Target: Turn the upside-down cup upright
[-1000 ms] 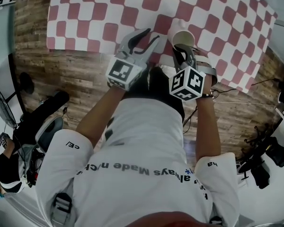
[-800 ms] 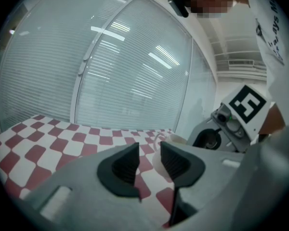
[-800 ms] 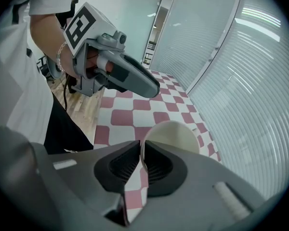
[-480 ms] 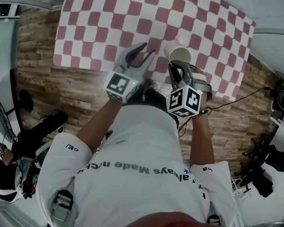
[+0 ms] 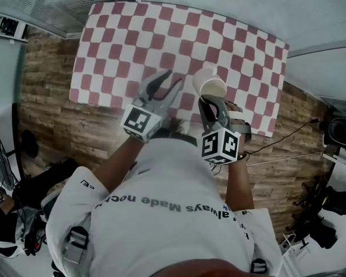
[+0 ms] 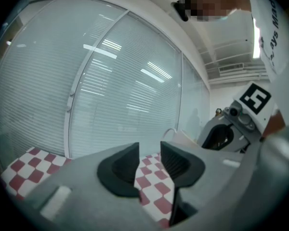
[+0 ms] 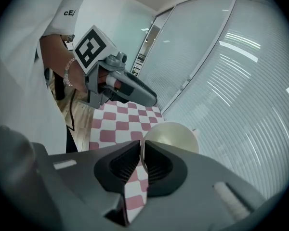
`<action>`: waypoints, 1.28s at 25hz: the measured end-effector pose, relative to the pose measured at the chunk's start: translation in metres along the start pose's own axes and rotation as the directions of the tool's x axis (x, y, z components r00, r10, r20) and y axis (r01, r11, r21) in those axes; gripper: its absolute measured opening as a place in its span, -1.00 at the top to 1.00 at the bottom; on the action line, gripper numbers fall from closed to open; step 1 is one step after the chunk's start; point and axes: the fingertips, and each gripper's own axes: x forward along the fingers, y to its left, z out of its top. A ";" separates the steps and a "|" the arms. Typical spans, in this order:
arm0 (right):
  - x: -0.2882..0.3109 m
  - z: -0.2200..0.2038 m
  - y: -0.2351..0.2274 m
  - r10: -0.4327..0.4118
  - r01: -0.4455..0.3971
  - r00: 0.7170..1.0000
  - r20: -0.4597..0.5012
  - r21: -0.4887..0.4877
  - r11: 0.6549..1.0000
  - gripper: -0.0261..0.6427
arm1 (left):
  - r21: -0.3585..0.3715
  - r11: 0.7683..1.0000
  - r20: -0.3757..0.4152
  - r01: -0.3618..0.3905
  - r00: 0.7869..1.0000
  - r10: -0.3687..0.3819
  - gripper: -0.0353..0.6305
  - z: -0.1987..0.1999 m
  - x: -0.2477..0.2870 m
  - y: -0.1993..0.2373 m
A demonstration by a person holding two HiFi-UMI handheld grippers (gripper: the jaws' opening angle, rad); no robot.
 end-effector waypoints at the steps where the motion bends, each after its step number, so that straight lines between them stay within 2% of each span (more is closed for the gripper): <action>1: -0.007 0.003 -0.002 -0.006 0.005 1.000 0.008 0.006 1.000 0.83 | 0.004 1.000 0.008 0.005 1.000 -0.005 0.47 0.007 0.000 -0.003; 8: -0.045 0.024 -0.020 -0.041 0.039 0.996 0.074 0.040 0.998 0.83 | 0.028 0.999 0.037 0.037 0.999 -0.038 0.47 0.043 -0.004 -0.016; 12: -0.055 0.033 -0.028 -0.048 0.037 0.991 0.128 0.086 0.996 0.83 | 0.019 0.998 0.043 0.053 0.998 -0.054 0.47 0.050 -0.005 -0.019; 16: -0.060 0.036 -0.036 -0.037 -0.005 0.974 0.223 0.184 0.983 0.83 | 0.030 0.998 0.051 0.058 0.997 -0.059 0.47 0.057 -0.004 -0.016; 21: -0.068 0.034 -0.044 -0.028 -0.078 0.946 0.324 0.309 0.948 0.83 | 0.031 0.997 0.056 0.067 0.996 -0.069 0.47 0.066 -0.005 -0.014; 24: -0.077 0.038 -0.049 -0.021 -0.174 0.900 0.436 0.401 0.900 0.83 | 0.033 0.996 0.057 0.089 0.994 -0.091 0.47 0.066 -0.006 -0.015; 28: -0.090 0.038 -0.052 0.007 -0.322 0.823 0.568 0.457 0.829 0.84 | 0.021 0.991 0.064 0.135 0.989 -0.136 0.47 0.065 -0.007 -0.019; 30: -0.097 0.036 -0.055 0.014 -0.408 0.776 0.631 0.484 0.774 0.84 | 0.022 0.989 0.062 0.148 0.987 -0.150 0.47 0.063 -0.006 -0.021; 32: -0.105 0.035 -0.058 0.008 -0.507 0.709 0.706 0.501 0.701 0.84 | 0.018 0.989 0.054 0.149 0.987 -0.150 0.47 0.060 -0.007 -0.022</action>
